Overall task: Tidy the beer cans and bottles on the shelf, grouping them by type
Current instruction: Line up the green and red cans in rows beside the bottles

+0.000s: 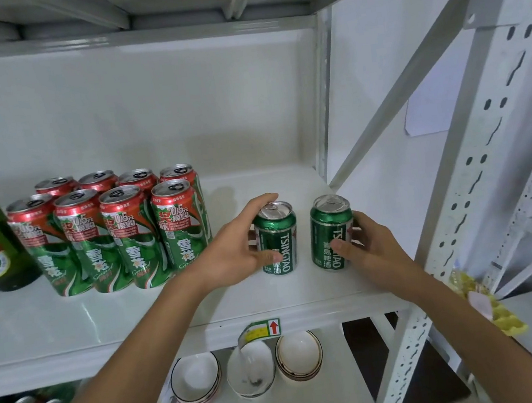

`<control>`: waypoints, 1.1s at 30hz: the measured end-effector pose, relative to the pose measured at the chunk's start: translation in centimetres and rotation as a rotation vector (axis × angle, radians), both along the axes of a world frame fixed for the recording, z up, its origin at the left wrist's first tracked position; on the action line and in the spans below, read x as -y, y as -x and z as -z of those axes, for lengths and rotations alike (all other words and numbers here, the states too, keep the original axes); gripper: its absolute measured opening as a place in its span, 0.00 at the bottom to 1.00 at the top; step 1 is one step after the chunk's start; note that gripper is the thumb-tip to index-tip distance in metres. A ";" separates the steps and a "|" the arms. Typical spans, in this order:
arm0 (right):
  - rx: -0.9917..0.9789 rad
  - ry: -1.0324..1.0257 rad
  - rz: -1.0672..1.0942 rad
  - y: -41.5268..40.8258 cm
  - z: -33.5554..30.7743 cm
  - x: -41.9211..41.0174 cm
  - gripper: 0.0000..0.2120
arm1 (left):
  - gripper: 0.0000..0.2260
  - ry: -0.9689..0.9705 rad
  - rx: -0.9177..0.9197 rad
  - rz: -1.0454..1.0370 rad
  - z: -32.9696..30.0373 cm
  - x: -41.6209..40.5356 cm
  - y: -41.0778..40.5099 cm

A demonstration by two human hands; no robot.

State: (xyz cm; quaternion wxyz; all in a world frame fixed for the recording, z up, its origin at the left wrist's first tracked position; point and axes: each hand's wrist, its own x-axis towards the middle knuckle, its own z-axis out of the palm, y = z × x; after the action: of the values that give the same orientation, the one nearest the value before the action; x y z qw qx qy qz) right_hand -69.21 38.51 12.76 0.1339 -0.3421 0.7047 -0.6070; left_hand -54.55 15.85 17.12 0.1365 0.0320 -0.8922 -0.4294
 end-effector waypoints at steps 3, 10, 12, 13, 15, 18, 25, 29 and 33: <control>-0.040 -0.008 -0.039 0.0 0.0 0.6 0.24 | 0.41 -0.007 0.011 -0.015 -0.1 -0.3 0.6; -0.027 0.031 -0.016 0.0 0.4 1.4 0.23 | 0.41 -0.018 -0.007 -0.076 0.3 -0.7 1.4; -0.030 0.030 0.004 0.1 0.5 1.7 0.24 | 0.41 -0.009 0.002 -0.086 0.2 -0.7 1.5; -0.034 0.027 0.007 0.2 0.5 1.8 0.25 | 0.41 -0.007 0.007 -0.089 0.2 -0.7 1.6; -0.040 0.018 -0.006 0.4 0.4 1.9 0.25 | 0.41 -0.013 0.018 -0.093 0.1 -0.7 1.7; -0.033 0.007 -0.056 0.7 0.0 1.9 0.23 | 0.41 -0.021 0.029 -0.093 0.0 -0.5 2.0; -0.065 -0.064 -0.111 1.7 -0.8 1.9 0.20 | 0.41 -0.027 0.024 -0.106 0.1 -0.4 2.3; -0.086 -0.094 -0.123 1.8 -0.8 1.7 0.23 | 0.41 -0.019 0.028 -0.111 0.1 -0.5 2.3; -0.109 -0.147 -0.131 2.0 -1.7 1.6 0.27 | 0.44 0.062 0.067 -0.109 -0.7 -0.3 2.2</control>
State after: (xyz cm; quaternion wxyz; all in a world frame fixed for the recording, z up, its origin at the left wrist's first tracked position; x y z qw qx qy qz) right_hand -71.25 36.87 14.44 0.1596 -0.4091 0.7296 -0.5242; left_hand -56.75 16.19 17.81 0.1305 0.0906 -0.9060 -0.3924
